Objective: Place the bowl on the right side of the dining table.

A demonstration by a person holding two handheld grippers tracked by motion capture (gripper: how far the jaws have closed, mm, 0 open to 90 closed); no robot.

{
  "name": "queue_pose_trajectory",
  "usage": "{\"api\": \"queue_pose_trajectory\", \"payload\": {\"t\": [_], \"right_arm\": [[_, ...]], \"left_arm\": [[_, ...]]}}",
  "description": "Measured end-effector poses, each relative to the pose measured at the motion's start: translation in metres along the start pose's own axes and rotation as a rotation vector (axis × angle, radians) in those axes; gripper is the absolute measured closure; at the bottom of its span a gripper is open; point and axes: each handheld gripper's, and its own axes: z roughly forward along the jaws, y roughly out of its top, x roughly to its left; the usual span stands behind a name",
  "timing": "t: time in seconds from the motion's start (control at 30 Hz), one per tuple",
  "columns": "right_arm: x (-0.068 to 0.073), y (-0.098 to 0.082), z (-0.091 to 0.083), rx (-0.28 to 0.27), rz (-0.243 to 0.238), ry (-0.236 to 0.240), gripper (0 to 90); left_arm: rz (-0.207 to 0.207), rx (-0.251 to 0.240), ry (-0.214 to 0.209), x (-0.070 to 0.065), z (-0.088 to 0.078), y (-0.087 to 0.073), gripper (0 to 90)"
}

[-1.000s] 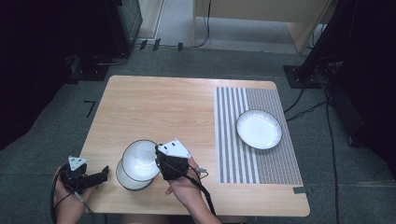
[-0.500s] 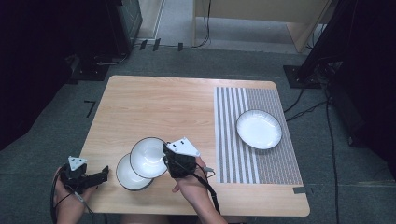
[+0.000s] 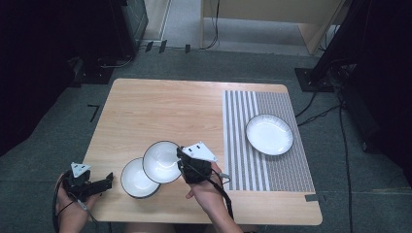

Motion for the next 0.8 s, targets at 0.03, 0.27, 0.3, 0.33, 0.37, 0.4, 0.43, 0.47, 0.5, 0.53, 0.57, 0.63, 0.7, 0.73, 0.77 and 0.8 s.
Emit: {"api": "queue_pose_trajectory", "payload": {"t": [0.03, 0.27, 0.3, 0.33, 0.37, 0.4, 0.43, 0.47, 0.5, 0.53, 0.57, 0.63, 0.7, 0.73, 0.77, 0.8], "right_arm": [[-0.001, 0.0, 0.0, -0.001, -0.002, -0.001, 84.2], [-0.01, -0.001, -0.004, -0.005, 0.007, -0.012, 84.2], [-0.01, -0.001, -0.004, -0.005, 0.007, -0.012, 84.2], [-0.012, -0.001, -0.005, -0.007, 0.009, -0.016, 84.2], [-0.013, -0.001, -0.005, -0.009, 0.008, -0.018, 84.2], [-0.014, -0.001, -0.006, -0.008, 0.009, -0.02, 84.2], [-0.016, -0.001, -0.007, -0.009, 0.011, -0.02, 84.2], [-0.017, -0.001, -0.007, -0.01, 0.006, -0.022, 84.2], [-0.018, -0.001, -0.008, -0.009, 0.012, -0.023, 84.2], [-0.02, -0.002, -0.008, -0.009, 0.013, -0.025, 84.2], [-0.021, -0.002, -0.009, -0.009, 0.015, -0.028, 84.2], [-0.025, -0.003, -0.01, -0.01, 0.016, -0.032, 84.2], [-0.028, -0.004, -0.011, -0.007, 0.017, -0.037, 84.2], [-0.029, -0.004, -0.011, -0.007, 0.02, -0.037, 84.2], [-0.03, -0.004, -0.012, -0.007, 0.022, -0.039, 84.3], [-0.032, -0.005, -0.013, -0.005, 0.021, -0.039, 84.2]], "left_arm": [[0.0, 0.0, 0.0, 0.0, 0.0, 0.0, 0.0], [0.001, 0.0, 0.0, 0.0, 0.0, 0.0, 0.0], [0.001, 0.0, 0.0, 0.0, 0.0, 0.0, 0.0], [0.0, 0.0, 0.0, 0.0, 0.0, 0.0, 0.0], [0.0, 0.0, 0.0, 0.0, 0.0, 0.0, 0.0], [0.001, 0.0, 0.0, 0.0, 0.0, 0.0, 0.0], [0.0, 0.0, 0.0, 0.0, 0.0, 0.0, 0.0], [0.0, 0.0, 0.0, 0.0, 0.0, 0.0, 0.0], [0.0, 0.0, 0.0, 0.0, 0.0, 0.0, 0.0], [0.0, 0.0, 0.0, 0.0, 0.0, 0.0, 0.0], [0.001, 0.0, 0.0, 0.0, 0.0, 0.0, 0.0], [0.001, 0.0, 0.0, 0.0, 0.0, 0.0, 0.0], [0.0, -0.001, 0.001, 0.0, 0.0, 0.0, 0.0], [0.0, -0.001, 0.001, 0.0, 0.0, 0.0, 0.0], [0.0, -0.001, 0.001, 0.0, 0.0, 0.0, 0.0], [0.0, -0.001, 0.001, 0.0, 0.0, 0.0, 0.0]]}}
